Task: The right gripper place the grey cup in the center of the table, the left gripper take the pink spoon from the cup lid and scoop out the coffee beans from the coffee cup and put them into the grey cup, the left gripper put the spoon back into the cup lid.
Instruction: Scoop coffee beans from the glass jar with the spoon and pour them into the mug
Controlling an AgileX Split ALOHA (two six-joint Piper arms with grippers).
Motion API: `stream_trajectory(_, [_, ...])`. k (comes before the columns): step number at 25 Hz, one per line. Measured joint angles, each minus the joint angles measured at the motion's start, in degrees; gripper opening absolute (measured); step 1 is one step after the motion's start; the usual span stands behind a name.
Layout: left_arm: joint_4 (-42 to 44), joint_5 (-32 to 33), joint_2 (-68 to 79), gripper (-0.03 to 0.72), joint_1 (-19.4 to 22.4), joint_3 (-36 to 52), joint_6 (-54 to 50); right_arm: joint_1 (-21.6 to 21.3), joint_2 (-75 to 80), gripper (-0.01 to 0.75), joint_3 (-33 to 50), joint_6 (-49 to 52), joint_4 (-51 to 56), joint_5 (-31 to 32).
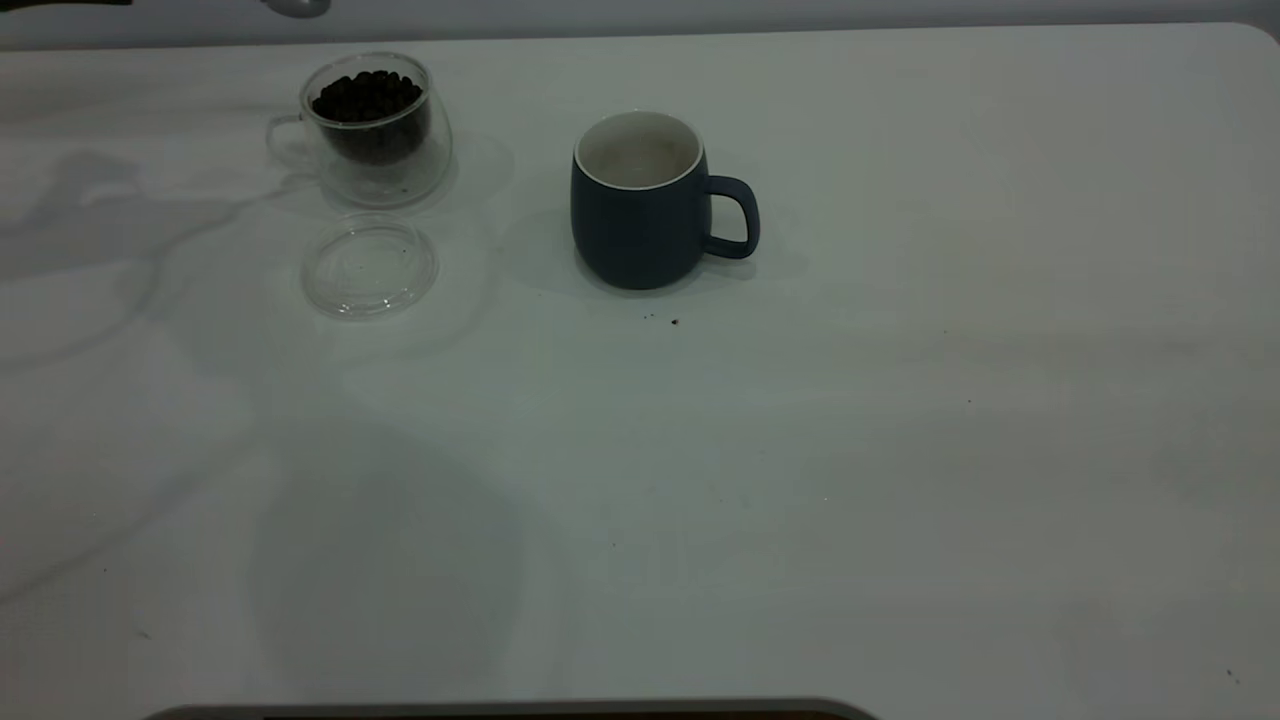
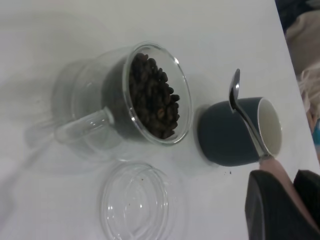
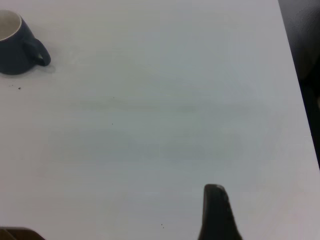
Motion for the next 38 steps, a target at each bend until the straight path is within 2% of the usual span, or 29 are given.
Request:
stream_trajectory(8, [0.00, -10.69, 1.20, 0.116, -5.74, 0.00, 5.85, 0.00, 0.00, 0.529, 0.00, 0.00, 0.00, 0.00])
stream_trajectory(14, [2.31, -14.68, 2.08, 0.116, -5.65, 0.00, 6.50, 0.00, 0.00, 0.529, 0.00, 0.00, 0.00, 0.00])
stream_trajectory(21, [5.80, -15.28, 4.05, 0.116, -5.47, 0.00, 6.50, 0.00, 0.00, 0.529, 0.00, 0.00, 0.00, 0.00])
stream_trajectory(29, [1.79, -12.76, 7.82, 0.116, -5.84, -0.04, 5.06, 0.00, 0.00, 0.529, 0.00, 0.00, 0.00, 0.00])
stream_trajectory(38, [1.54, -11.84, 8.00, 0.116, -5.74, -0.04, 1.48, 0.00, 0.00, 0.529, 0.00, 0.00, 0.00, 0.00])
